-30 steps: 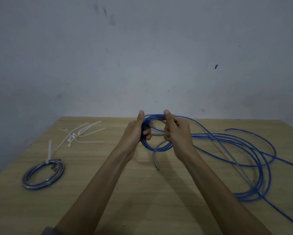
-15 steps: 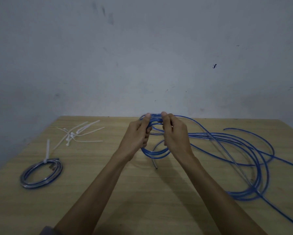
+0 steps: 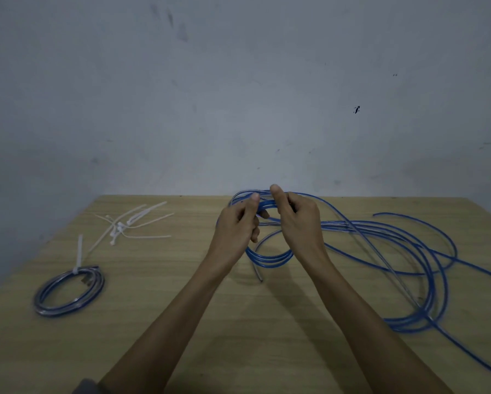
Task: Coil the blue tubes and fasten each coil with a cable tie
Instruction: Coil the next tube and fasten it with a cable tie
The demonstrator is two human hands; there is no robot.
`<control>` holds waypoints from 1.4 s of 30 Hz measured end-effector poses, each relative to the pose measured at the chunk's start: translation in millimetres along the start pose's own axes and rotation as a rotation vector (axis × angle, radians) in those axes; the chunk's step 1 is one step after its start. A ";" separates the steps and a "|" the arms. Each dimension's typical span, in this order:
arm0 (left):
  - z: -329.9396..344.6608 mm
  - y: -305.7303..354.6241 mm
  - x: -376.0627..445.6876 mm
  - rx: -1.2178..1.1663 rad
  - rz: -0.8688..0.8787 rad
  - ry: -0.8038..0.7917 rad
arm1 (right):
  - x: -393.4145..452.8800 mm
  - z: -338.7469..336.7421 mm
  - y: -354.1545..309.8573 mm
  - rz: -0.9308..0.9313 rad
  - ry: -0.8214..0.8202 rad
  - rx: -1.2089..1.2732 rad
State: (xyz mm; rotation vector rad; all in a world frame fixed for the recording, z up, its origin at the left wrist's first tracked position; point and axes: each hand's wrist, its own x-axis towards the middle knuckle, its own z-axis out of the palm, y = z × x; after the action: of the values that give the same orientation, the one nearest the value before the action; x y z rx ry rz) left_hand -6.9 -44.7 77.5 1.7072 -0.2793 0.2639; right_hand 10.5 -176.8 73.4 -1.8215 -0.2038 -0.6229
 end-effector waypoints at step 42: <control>-40.8 -44.9 -25.7 -0.022 -0.141 0.468 | -43.6 46.4 -5.1 0.070 -0.399 0.030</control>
State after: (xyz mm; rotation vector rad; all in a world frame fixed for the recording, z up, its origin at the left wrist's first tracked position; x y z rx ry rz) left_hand -16.9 3.2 33.4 1.5824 0.1816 0.5411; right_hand -14.0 -124.8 45.4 -1.9012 -0.4109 -0.2010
